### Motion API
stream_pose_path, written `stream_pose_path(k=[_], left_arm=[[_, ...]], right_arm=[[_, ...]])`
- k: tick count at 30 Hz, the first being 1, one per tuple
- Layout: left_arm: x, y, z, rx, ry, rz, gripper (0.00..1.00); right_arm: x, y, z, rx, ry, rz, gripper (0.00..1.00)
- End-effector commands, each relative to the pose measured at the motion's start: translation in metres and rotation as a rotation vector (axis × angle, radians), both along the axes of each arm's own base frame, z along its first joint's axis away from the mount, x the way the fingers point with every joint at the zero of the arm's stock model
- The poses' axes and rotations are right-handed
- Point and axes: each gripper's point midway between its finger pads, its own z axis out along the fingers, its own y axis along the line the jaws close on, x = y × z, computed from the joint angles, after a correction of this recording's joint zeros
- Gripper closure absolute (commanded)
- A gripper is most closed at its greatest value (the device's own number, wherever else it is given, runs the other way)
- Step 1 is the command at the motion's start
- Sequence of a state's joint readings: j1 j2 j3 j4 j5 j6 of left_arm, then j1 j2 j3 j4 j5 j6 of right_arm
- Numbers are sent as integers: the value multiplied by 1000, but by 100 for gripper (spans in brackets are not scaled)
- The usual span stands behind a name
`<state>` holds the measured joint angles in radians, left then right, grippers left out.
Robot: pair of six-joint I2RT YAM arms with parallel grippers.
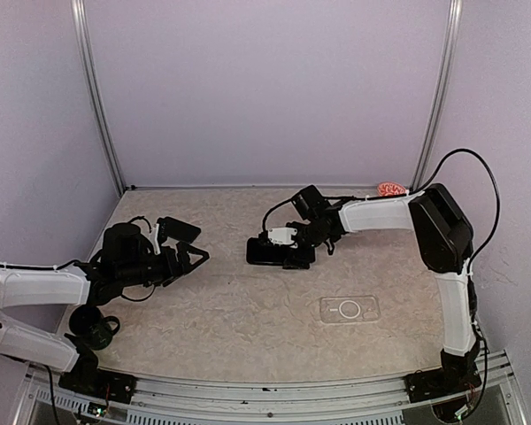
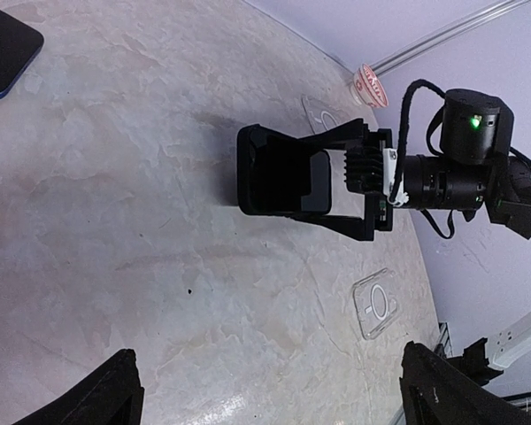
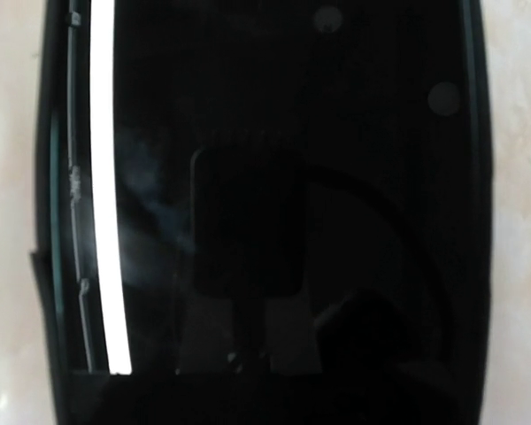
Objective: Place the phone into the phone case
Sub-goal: Place the phone with the phone case at the center of the board.
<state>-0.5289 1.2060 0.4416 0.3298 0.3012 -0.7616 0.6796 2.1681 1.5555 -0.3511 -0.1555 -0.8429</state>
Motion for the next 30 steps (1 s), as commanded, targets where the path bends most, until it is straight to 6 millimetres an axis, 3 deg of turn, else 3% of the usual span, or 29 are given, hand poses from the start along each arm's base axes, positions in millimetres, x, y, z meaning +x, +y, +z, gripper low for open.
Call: stream_pose_path(k=[1, 13, 22, 30], left_arm=[[2, 1, 4, -8, -20, 12, 1], [3, 2, 6, -8, -24, 15, 1], [3, 2, 5, -5, -22, 17, 1], [2, 5, 5, -1, -25, 31, 1]], right_arm=[[-11, 1, -20, -31, 101, -10, 22], [-32, -2, -29, -70, 270, -1, 19], [-34, -1, -32, -66, 289, -15, 14], [-23, -5, -23, -55, 242, -51, 1]])
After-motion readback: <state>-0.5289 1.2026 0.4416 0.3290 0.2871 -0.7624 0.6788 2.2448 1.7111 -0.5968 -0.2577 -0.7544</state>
